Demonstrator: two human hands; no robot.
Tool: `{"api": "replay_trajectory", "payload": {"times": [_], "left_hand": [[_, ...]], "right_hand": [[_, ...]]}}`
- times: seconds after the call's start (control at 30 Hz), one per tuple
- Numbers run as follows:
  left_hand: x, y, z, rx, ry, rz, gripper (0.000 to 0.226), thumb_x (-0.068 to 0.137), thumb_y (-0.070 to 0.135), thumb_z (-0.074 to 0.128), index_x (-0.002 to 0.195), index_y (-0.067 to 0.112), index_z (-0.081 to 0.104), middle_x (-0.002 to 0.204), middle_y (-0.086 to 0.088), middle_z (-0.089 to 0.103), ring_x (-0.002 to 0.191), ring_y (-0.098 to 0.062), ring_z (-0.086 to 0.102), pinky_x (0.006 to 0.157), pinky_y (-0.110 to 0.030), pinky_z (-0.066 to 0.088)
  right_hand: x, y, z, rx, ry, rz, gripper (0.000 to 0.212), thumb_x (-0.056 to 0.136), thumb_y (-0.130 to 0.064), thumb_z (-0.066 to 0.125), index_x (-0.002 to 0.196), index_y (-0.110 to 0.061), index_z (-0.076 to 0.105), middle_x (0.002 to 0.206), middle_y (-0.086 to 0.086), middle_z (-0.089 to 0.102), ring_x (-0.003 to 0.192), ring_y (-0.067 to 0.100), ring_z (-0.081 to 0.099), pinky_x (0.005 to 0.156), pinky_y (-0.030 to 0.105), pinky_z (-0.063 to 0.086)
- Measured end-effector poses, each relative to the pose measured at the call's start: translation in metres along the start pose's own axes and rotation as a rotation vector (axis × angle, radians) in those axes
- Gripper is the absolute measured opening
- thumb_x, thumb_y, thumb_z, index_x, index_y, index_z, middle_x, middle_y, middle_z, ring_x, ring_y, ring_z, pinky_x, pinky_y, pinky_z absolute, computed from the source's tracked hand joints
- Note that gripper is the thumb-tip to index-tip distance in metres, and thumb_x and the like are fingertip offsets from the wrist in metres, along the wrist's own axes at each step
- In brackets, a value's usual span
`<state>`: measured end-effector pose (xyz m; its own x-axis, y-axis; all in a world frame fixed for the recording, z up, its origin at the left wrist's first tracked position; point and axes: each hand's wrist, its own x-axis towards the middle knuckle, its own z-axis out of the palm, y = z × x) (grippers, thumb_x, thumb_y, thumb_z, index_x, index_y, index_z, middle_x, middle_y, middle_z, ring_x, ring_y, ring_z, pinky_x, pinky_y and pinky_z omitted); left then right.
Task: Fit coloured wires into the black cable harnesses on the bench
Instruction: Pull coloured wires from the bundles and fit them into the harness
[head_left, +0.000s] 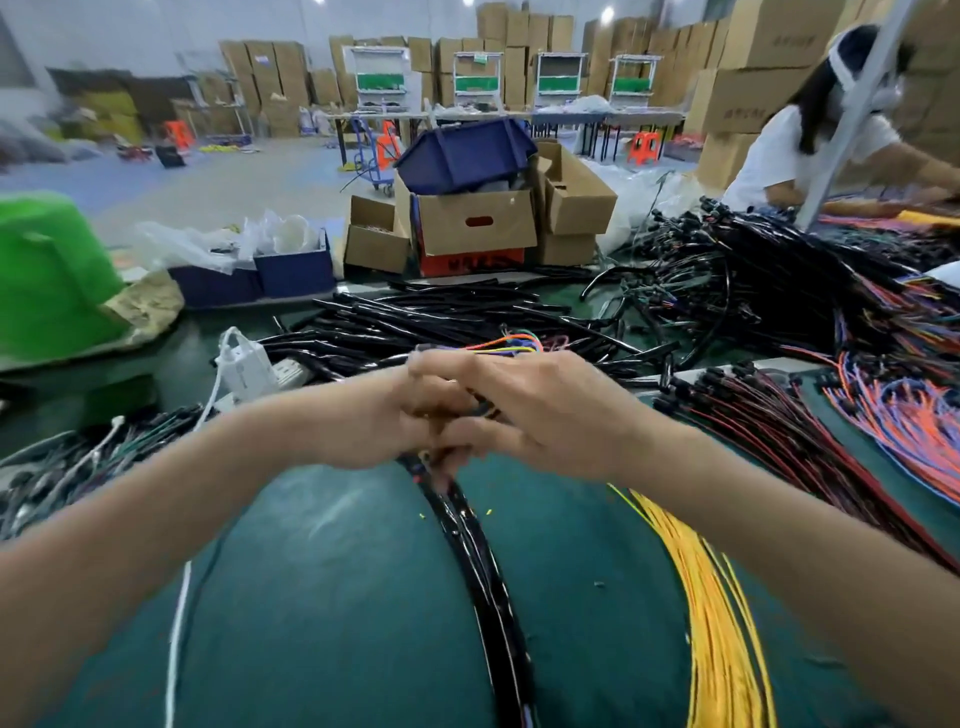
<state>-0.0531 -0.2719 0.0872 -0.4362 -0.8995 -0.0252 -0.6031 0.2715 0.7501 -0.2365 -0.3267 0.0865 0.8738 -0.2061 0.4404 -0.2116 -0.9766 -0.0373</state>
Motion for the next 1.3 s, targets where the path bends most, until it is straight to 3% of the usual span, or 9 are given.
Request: {"api": "replay_trajectory", "payload": {"times": [0.07, 0.17, 0.3, 0.4, 0.67, 0.8, 0.93, 1.07, 1.3], "left_hand": [[-0.003, -0.002, -0.012, -0.064, 0.043, -0.053, 0.037, 0.094, 0.031, 0.051, 0.095, -0.003, 0.064, 0.065, 0.006, 0.058, 0.063, -0.008, 0.053, 0.063, -0.018, 0.044], [-0.009, -0.014, 0.001, -0.113, 0.133, -0.090, 0.025, 0.088, 0.028, 0.054, 0.087, 0.008, 0.069, 0.066, 0.007, 0.064, 0.064, -0.006, 0.052, 0.062, -0.016, 0.043], [-0.012, -0.044, 0.054, -0.400, 0.484, -0.118, 0.011, 0.084, 0.000, 0.062, 0.091, 0.004, 0.070, 0.066, 0.000, 0.069, 0.061, -0.006, 0.060, 0.062, -0.015, 0.048], [-0.019, -0.061, 0.091, -0.465, 0.672, -0.131, 0.016, 0.075, 0.008, 0.067, 0.089, 0.004, 0.073, 0.070, -0.004, 0.072, 0.059, -0.013, 0.065, 0.065, -0.019, 0.052], [-0.019, -0.067, 0.108, -0.531, 0.605, -0.176, 0.015, 0.082, -0.003, 0.063, 0.084, 0.008, 0.074, 0.071, -0.009, 0.074, 0.062, -0.020, 0.071, 0.065, -0.020, 0.054], [-0.008, -0.061, 0.119, -0.749, 0.847, -0.206, 0.017, 0.079, -0.006, 0.065, 0.075, 0.008, 0.075, 0.070, -0.017, 0.072, 0.061, -0.027, 0.071, 0.060, -0.020, 0.055], [0.005, -0.053, 0.134, -0.844, 1.041, -0.230, 0.014, 0.074, 0.004, 0.069, 0.087, 0.006, 0.073, 0.074, -0.014, 0.074, 0.066, -0.022, 0.072, 0.063, -0.019, 0.055], [0.006, -0.048, 0.143, -0.939, 1.130, -0.209, 0.033, 0.069, 0.021, 0.068, 0.100, 0.013, 0.072, 0.089, -0.005, 0.075, 0.084, -0.014, 0.071, 0.072, -0.016, 0.054], [0.010, -0.039, 0.149, -0.988, 1.196, -0.148, 0.024, 0.075, 0.010, 0.066, 0.098, 0.007, 0.073, 0.095, -0.004, 0.075, 0.087, -0.013, 0.070, 0.070, -0.016, 0.054]], "right_hand": [[-0.002, 0.012, 0.006, 0.061, 0.081, -0.003, 0.037, 0.096, -0.030, 0.052, 0.129, -0.013, 0.053, 0.105, 0.005, 0.068, 0.089, 0.029, 0.066, 0.067, 0.044, 0.053], [-0.017, 0.011, 0.036, 0.188, 0.225, 0.005, 0.030, 0.091, -0.029, 0.060, 0.111, -0.009, 0.067, 0.092, 0.005, 0.070, 0.078, 0.026, 0.068, 0.060, 0.042, 0.053], [-0.046, 0.006, 0.087, 0.324, 0.380, 0.150, 0.022, 0.090, -0.023, 0.062, 0.101, -0.006, 0.071, 0.086, 0.004, 0.073, 0.074, 0.018, 0.070, 0.059, 0.036, 0.054], [-0.064, 0.000, 0.113, 0.439, 0.437, 0.230, 0.018, 0.086, -0.020, 0.067, 0.095, -0.006, 0.073, 0.087, 0.000, 0.074, 0.076, 0.010, 0.070, 0.061, 0.032, 0.055], [-0.077, -0.003, 0.117, 0.531, 0.318, 0.225, 0.018, 0.080, -0.012, 0.074, 0.098, -0.009, 0.071, 0.093, -0.002, 0.070, 0.084, 0.006, 0.066, 0.075, 0.022, 0.053], [-0.079, -0.003, 0.118, 0.538, 0.437, 0.249, 0.013, 0.079, -0.008, 0.073, 0.092, -0.005, 0.074, 0.090, 0.000, 0.070, 0.083, 0.002, 0.065, 0.075, 0.016, 0.052], [-0.082, -0.005, 0.122, 0.484, 0.523, 0.298, 0.010, 0.081, -0.007, 0.071, 0.089, -0.004, 0.074, 0.089, 0.000, 0.069, 0.083, 0.003, 0.064, 0.077, 0.015, 0.050], [-0.083, -0.004, 0.121, 0.481, 0.609, 0.341, 0.007, 0.082, -0.008, 0.069, 0.087, -0.005, 0.073, 0.088, -0.002, 0.068, 0.083, 0.000, 0.063, 0.076, 0.011, 0.048], [-0.083, -0.006, 0.121, 0.508, 0.619, 0.338, 0.006, 0.081, -0.007, 0.071, 0.086, -0.005, 0.072, 0.087, -0.001, 0.068, 0.082, 0.002, 0.064, 0.074, 0.014, 0.050]]}}
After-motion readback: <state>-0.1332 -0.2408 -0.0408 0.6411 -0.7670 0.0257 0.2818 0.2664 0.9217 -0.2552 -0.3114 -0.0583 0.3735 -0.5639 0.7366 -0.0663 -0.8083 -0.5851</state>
